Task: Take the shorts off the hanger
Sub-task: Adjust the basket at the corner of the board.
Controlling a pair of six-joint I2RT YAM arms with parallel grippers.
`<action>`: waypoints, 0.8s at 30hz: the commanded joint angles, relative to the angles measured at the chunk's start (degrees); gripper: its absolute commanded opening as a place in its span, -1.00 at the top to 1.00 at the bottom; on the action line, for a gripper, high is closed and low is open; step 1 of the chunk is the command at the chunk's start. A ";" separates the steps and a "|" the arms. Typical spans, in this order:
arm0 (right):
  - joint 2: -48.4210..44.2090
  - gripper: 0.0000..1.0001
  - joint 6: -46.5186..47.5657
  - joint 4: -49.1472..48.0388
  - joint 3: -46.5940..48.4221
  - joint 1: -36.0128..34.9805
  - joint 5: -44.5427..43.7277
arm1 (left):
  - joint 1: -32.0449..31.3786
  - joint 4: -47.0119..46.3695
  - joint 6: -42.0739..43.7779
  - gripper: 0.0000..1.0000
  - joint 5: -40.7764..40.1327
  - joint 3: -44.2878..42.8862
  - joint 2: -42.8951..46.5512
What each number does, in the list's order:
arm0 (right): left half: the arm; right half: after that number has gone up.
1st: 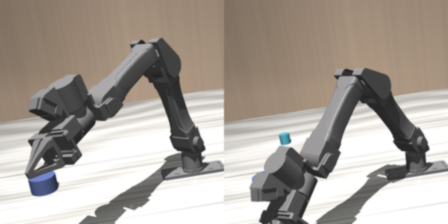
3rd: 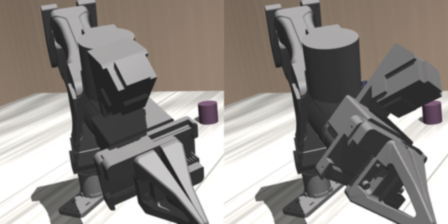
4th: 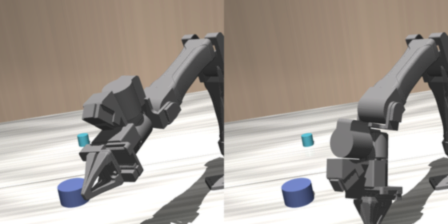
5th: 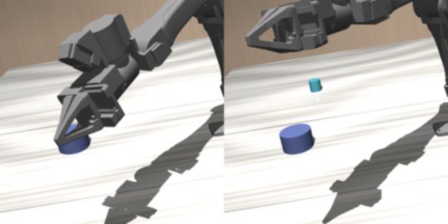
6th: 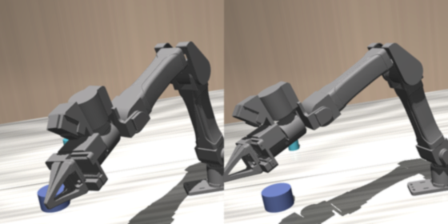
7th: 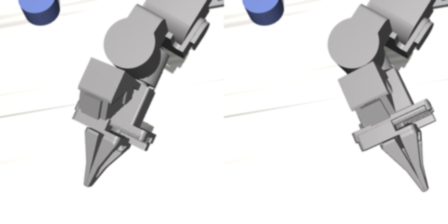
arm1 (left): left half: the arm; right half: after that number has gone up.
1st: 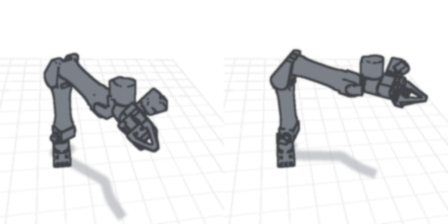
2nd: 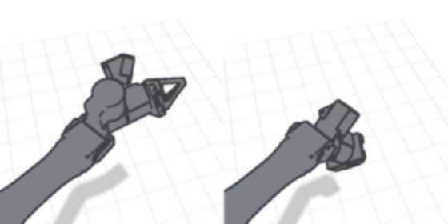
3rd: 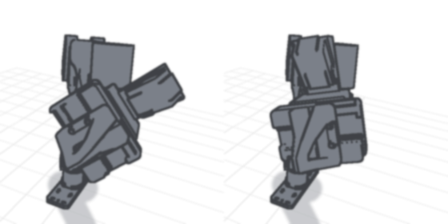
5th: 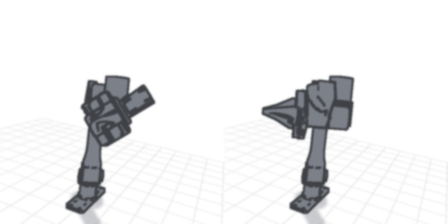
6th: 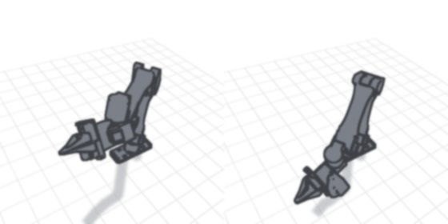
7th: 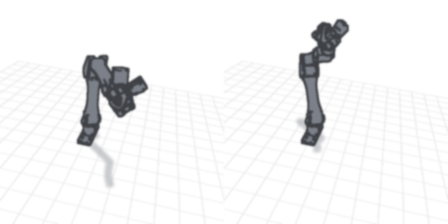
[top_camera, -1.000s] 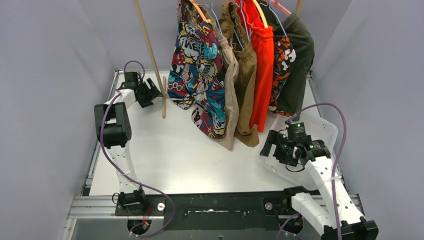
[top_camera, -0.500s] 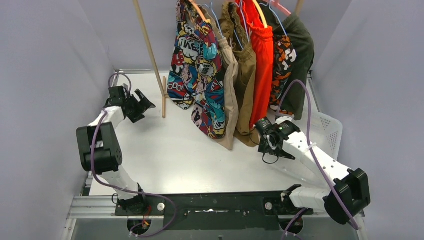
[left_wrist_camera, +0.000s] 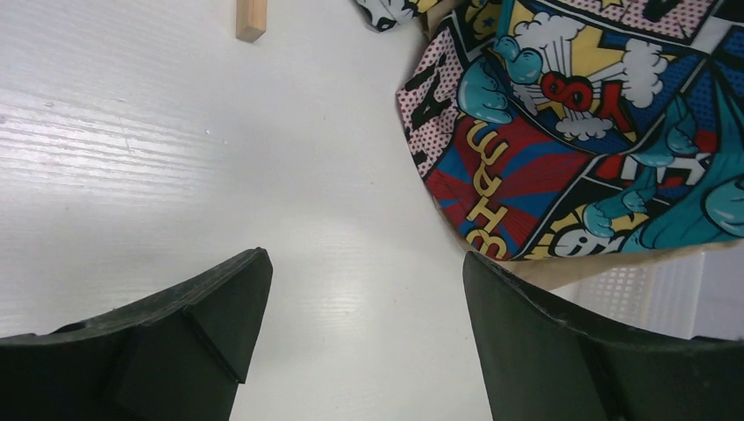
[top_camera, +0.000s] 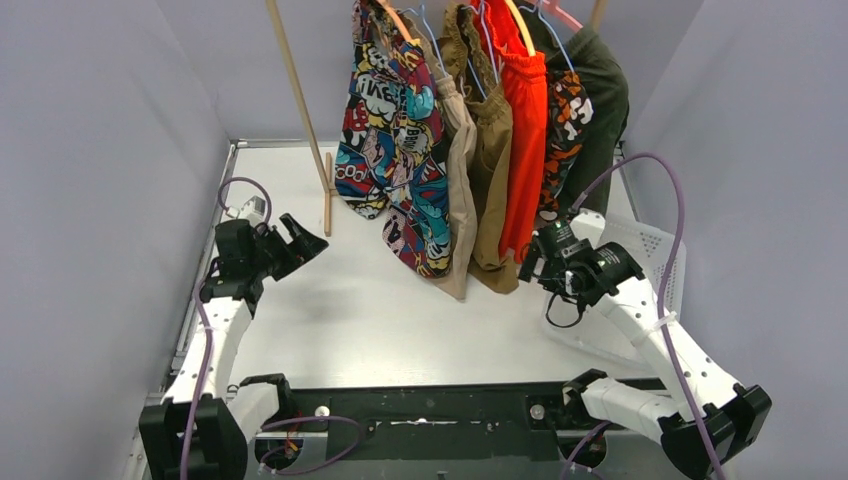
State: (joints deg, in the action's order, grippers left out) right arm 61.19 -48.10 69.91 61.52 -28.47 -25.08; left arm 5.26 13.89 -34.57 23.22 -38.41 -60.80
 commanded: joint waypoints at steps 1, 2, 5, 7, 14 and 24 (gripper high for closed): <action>-1.45 -0.94 5.01 -24.77 -1.85 -0.69 22.40 | -0.25 3.12 3.24 -0.63 -1.29 0.52 7.02; -1.12 -0.92 4.69 -28.50 -3.62 -1.16 26.46 | -0.25 3.86 3.54 -0.65 -1.41 1.61 8.17; 0.84 -0.89 2.73 -32.56 -8.94 -2.18 28.18 | -0.17 5.29 4.56 -0.71 -1.30 3.52 11.39; 2.38 -0.91 1.41 -29.15 -11.37 -2.14 21.95 | -0.16 5.90 4.55 -0.76 -1.84 4.34 12.88; 2.32 -0.97 -2.86 -18.55 -14.77 -2.42 10.96 | -0.11 3.31 1.86 -0.84 -2.62 4.64 11.50; -1.59 -0.98 -8.20 -10.88 -10.19 -3.78 3.41 | -1.00 -7.33 -7.61 -0.89 1.41 2.81 -4.38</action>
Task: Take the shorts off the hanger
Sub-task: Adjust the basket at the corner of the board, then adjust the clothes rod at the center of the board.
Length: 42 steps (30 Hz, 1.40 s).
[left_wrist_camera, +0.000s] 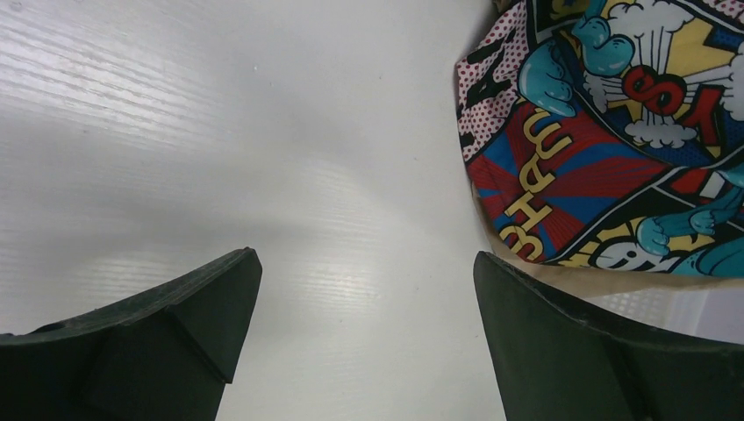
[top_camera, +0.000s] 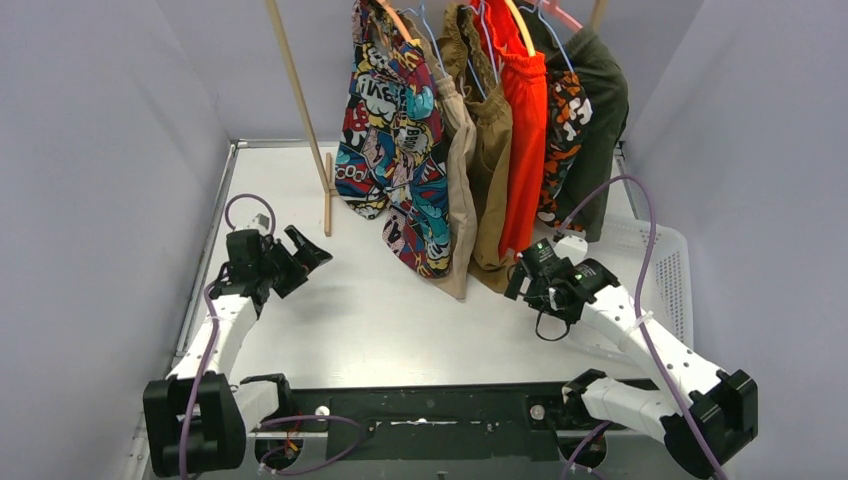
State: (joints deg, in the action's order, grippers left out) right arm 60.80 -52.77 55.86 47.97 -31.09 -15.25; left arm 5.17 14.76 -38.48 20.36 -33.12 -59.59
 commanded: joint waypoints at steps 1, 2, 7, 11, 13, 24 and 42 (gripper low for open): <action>-1.41 -0.99 -3.54 3.30 3.69 -1.24 -6.54 | -1.70 -8.48 -3.41 -0.89 4.94 -3.75 -7.62; -1.71 -0.99 -3.25 3.08 4.12 -1.44 -6.28 | -2.54 -8.56 -2.71 -0.89 5.10 -4.95 -9.80; -4.14 -0.97 5.84 -10.81 1.41 -1.95 7.38 | -4.29 -14.77 -5.19 -0.89 6.20 -9.40 -19.28; -0.36 -0.98 5.77 -12.45 0.08 -2.30 9.55 | -4.47 -20.33 -7.41 -0.88 5.97 -12.68 -25.33; 1.72 -0.99 3.23 -7.72 0.23 -2.31 1.91 | -4.10 -21.22 -8.46 -0.87 5.75 -14.21 -28.66; 1.95 -0.96 -8.56 9.31 0.70 -2.57 -13.47 | -3.56 -28.17 -10.93 -0.76 5.67 -18.22 -41.65; -5.88 -0.96 2.83 -7.02 1.87 -2.66 0.98 | -0.07 -30.13 -8.99 -0.62 9.02 -28.46 -51.49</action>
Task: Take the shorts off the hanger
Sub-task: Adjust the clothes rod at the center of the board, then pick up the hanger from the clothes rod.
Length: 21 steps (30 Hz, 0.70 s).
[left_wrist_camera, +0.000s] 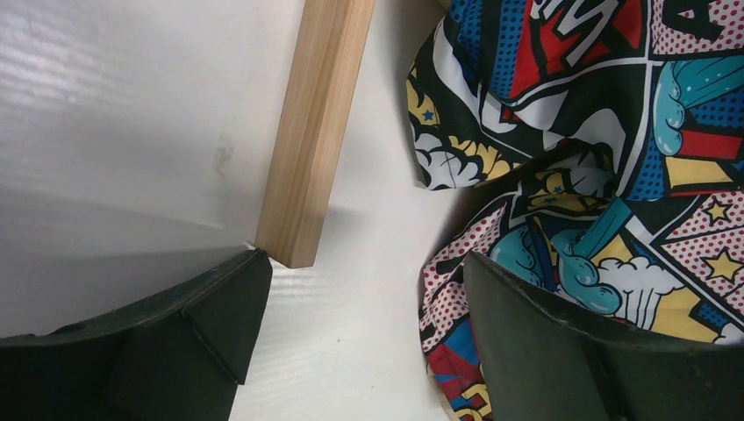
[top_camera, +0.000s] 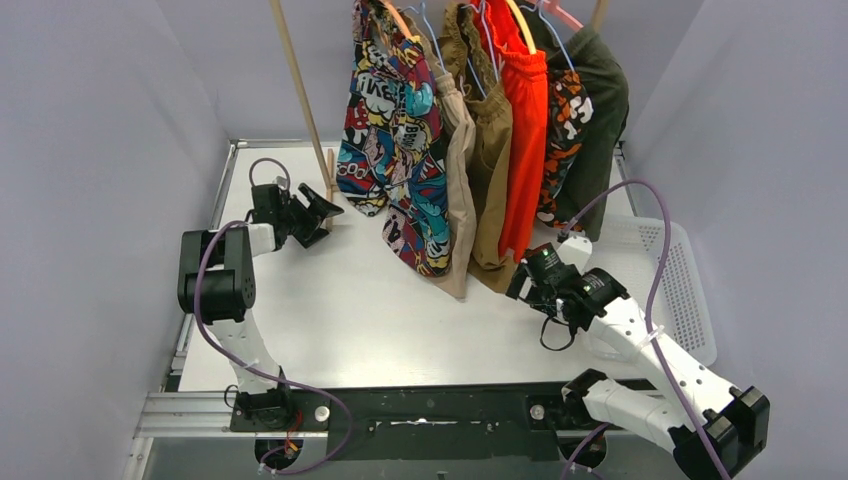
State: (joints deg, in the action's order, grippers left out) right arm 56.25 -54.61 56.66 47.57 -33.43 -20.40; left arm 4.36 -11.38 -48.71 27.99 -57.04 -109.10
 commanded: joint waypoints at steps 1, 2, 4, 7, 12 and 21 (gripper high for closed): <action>-1.40 -0.96 5.08 -8.47 2.14 -0.35 7.15 | 1.07 -3.96 0.87 -0.61 1.57 -4.84 -2.48; -1.34 -0.96 5.28 -9.03 2.05 -0.39 7.88 | 1.43 -4.11 0.37 -0.60 1.87 -4.81 -2.91; -1.25 -0.96 5.00 -9.32 1.57 -0.38 8.38 | 1.86 -5.26 -0.74 -0.58 2.86 -3.76 -2.81; -1.06 -0.96 4.70 -9.97 0.93 -0.40 9.17 | 1.92 -6.00 -0.83 -0.58 2.70 -1.08 -0.96; -3.26 -0.96 7.59 -15.19 0.74 -0.53 12.43 | 2.06 0.10 2.64 -0.62 -0.87 4.67 8.15; -6.29 -0.82 17.32 -38.00 2.00 -1.80 29.61 | 2.46 15.06 11.96 -0.82 -11.84 14.88 36.81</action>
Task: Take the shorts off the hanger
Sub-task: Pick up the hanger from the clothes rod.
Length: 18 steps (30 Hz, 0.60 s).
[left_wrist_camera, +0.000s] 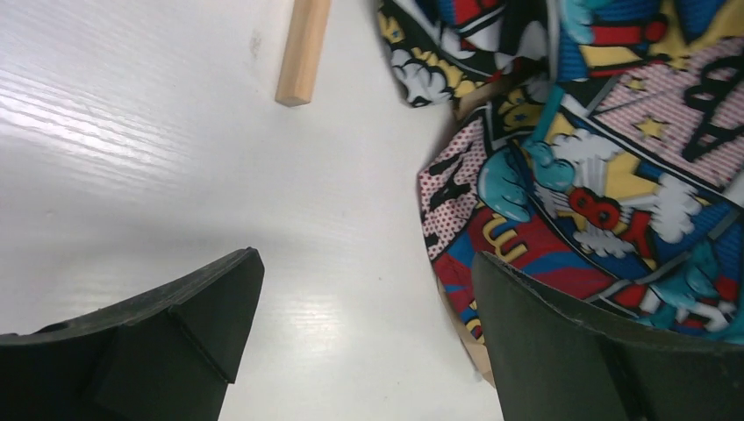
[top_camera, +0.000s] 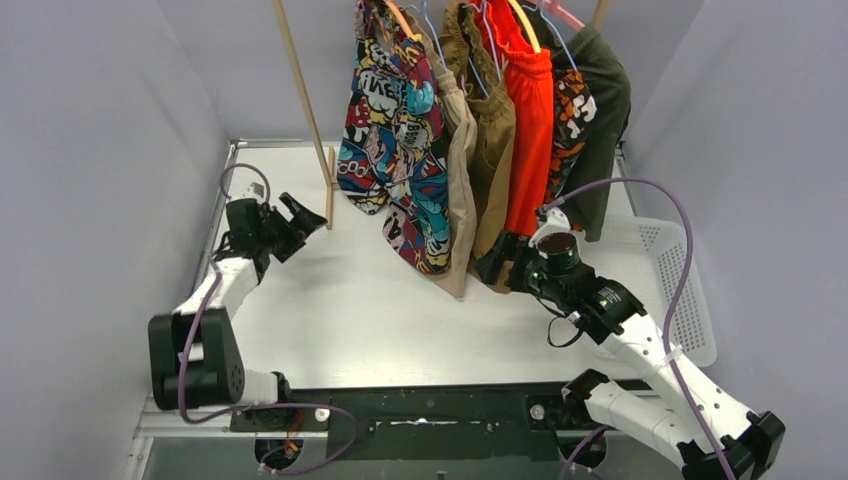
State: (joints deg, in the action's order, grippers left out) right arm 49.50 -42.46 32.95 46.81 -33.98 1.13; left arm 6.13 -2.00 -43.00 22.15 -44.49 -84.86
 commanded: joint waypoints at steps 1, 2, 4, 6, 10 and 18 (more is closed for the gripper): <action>1.35 -0.80 6.17 -15.20 3.94 -1.94 8.25 | 1.03 6.85 7.02 -0.86 -6.96 3.37 15.82; 2.61 -0.78 7.36 -15.66 5.42 -2.88 7.85 | 1.51 7.94 7.76 -0.89 -7.56 4.42 19.06; 6.43 -0.73 9.98 -14.89 9.36 -6.40 4.49 | 2.29 9.56 8.52 -0.95 -8.95 6.41 25.24; 9.93 -0.71 13.25 -13.01 14.19 -10.48 -2.18 | 2.69 10.00 9.12 -0.96 -9.93 8.94 31.12; 16.04 -0.72 19.70 -10.10 24.84 -15.11 -17.43 | 2.92 14.15 12.31 -0.96 -10.35 10.56 40.23; 26.82 -0.68 27.07 -9.79 42.69 -14.06 -22.41 | 1.37 18.42 16.27 -0.95 -6.30 10.94 44.18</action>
State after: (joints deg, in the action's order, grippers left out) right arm 72.64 -21.28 25.32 82.08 -48.71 -14.81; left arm 8.14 15.88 -29.39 13.50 -33.26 -40.73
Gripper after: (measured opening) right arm 0.844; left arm 0.976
